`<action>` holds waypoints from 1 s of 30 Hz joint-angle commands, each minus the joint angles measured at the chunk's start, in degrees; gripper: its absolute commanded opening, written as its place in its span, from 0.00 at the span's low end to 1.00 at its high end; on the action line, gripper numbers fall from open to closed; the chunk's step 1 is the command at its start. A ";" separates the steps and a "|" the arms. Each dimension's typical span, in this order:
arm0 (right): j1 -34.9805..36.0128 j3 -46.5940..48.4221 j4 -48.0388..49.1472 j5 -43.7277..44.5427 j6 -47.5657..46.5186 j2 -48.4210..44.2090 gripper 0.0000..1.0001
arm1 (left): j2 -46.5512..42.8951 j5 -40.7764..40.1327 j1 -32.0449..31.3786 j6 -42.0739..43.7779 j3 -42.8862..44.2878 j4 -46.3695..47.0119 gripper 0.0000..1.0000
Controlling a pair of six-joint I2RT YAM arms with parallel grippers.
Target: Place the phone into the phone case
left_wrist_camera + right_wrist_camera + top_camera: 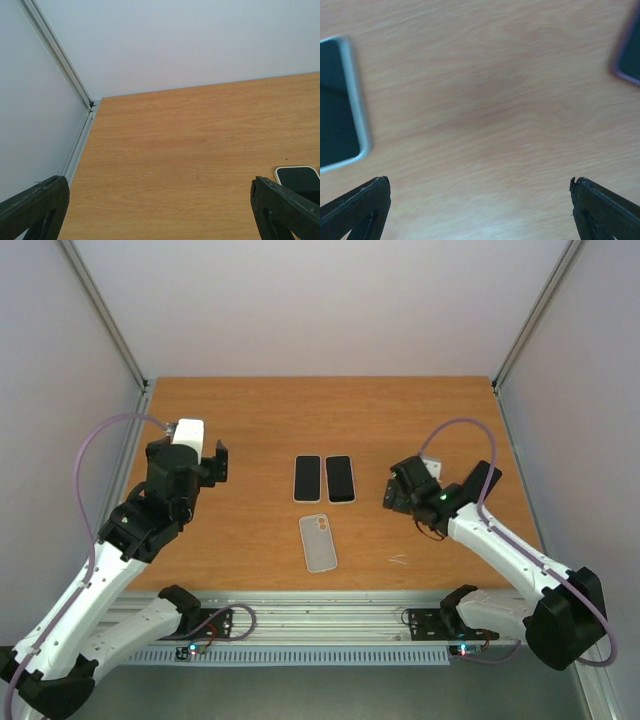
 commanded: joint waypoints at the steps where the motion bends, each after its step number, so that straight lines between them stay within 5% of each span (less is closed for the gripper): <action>1: -8.51 3.34 -4.90 3.73 -2.49 2.03 0.98 | -1.32 -0.39 0.31 0.52 -0.53 2.94 0.99; 17: -36.45 13.41 1.84 -2.71 -0.84 22.00 0.98 | -2.77 -0.24 0.34 1.01 -0.75 3.27 0.99; 30: -47.66 24.68 1.98 -8.94 -2.73 38.58 0.98 | -3.04 -1.57 0.40 1.91 -1.32 3.72 0.99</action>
